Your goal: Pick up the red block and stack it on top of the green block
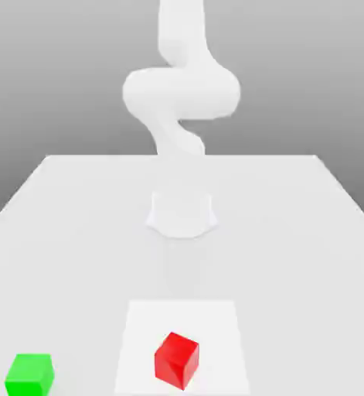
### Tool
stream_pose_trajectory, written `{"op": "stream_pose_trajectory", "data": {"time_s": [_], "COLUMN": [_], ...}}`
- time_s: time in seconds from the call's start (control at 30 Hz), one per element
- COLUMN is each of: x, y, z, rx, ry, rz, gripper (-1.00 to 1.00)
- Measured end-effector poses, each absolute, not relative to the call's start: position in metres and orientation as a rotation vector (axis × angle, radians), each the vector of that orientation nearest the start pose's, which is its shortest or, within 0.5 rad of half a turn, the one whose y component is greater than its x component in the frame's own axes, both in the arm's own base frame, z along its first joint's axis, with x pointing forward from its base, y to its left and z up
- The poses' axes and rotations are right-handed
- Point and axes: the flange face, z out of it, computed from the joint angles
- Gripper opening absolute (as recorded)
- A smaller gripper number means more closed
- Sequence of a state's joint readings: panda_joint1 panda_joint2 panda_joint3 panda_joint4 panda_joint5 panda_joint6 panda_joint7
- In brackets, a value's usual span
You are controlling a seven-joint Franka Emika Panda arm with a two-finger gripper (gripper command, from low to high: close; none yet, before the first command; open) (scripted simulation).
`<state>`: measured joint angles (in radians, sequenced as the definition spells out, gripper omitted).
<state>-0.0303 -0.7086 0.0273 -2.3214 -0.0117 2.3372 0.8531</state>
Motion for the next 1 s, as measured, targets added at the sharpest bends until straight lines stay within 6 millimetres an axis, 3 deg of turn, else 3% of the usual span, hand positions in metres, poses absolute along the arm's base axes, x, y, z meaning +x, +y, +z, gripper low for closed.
{"op": "stream_pose_trajectory", "data": {"time_s": [0.2,0.43,0.6,0.77,0.97,1.0], "x": [0.447,0.485,0.486,0.469,0.462,0.462], "y": [0.000,-0.007,-0.011,-0.009,-0.007,-0.007], "z": [0.562,0.425,0.327,0.234,0.153,0.147], "rx": [-2.536,-2.567,-2.557,-2.521,-2.505,-2.506], "ry": [1.335,1.565,1.719,1.857,1.894,1.895], "rz": [-0.752,-0.491,-0.285,-0.063,-0.001,0.000], "gripper": [0.00,0.00,0.00,0.00,0.00,-1.00]}}
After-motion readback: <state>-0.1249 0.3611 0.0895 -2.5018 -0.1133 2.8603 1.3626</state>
